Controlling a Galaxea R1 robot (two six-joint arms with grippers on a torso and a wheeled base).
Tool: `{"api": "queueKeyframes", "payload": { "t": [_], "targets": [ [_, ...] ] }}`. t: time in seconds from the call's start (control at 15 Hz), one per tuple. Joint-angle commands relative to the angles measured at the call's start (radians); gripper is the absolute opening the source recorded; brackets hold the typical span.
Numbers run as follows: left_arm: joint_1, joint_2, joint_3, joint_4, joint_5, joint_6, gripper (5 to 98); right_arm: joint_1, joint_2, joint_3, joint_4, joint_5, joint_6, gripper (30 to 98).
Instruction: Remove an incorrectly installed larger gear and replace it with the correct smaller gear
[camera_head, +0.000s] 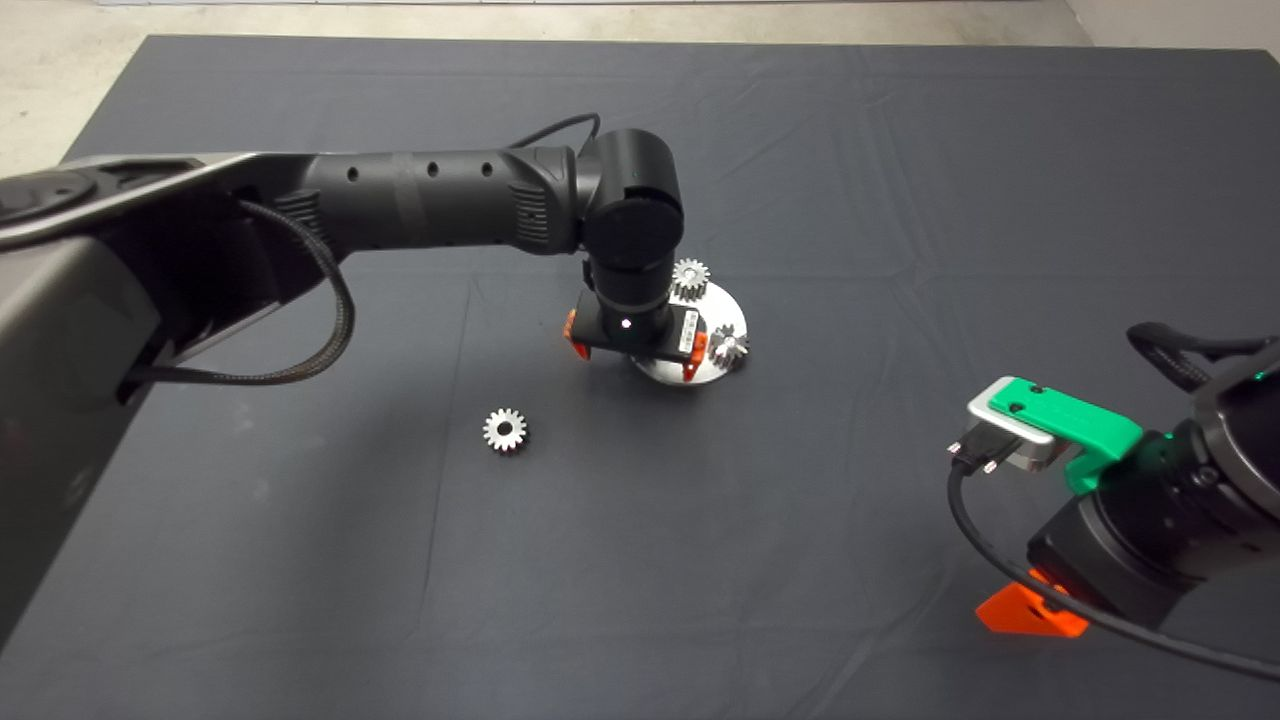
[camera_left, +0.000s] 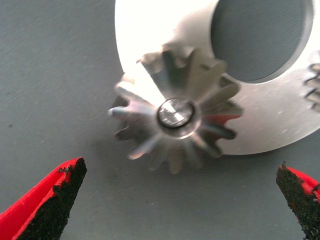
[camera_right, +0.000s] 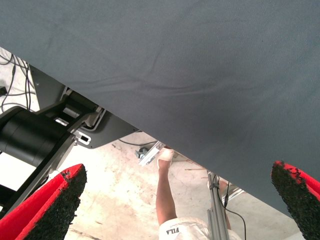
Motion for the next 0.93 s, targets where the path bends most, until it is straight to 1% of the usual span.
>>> {"api": "queueKeyframes", "payload": {
  "t": [0.0,0.2,0.33,0.4,0.67,0.73,0.8,0.87],
  "targets": [
    [-0.018,0.005,-0.012,0.01,-0.021,0.012,97.9,0.013,-0.002,0.004,0.036,-0.086,0.006,97.6],
    [-0.018,0.005,-0.032,0.011,-0.033,0.018,97.9,0.012,-0.002,0.004,0.036,-0.087,0.006,97.6],
    [-0.018,0.005,-0.043,0.039,-0.033,0.026,97.9,0.013,-0.002,0.004,0.036,-0.087,0.006,97.6],
    [-0.018,0.005,-0.052,0.045,-0.033,0.027,97.9,0.013,-0.002,0.004,0.036,-0.087,0.006,97.6],
    [-0.016,0.01,-0.086,0.047,-0.035,0.055,97.9,0.013,-0.002,0.004,0.036,-0.087,0.006,97.6],
    [-0.015,0.01,-0.092,0.049,-0.039,0.056,97.9,0.012,-0.002,0.004,0.036,-0.087,0.006,97.6],
    [-0.013,0.01,-0.097,0.055,-0.051,0.056,97.9,0.012,-0.002,0.004,0.036,-0.087,0.006,97.6],
    [-0.013,0.01,-0.101,0.065,-0.056,0.058,97.9,0.012,-0.002,0.004,0.036,-0.087,0.006,97.6]
  ]
}}
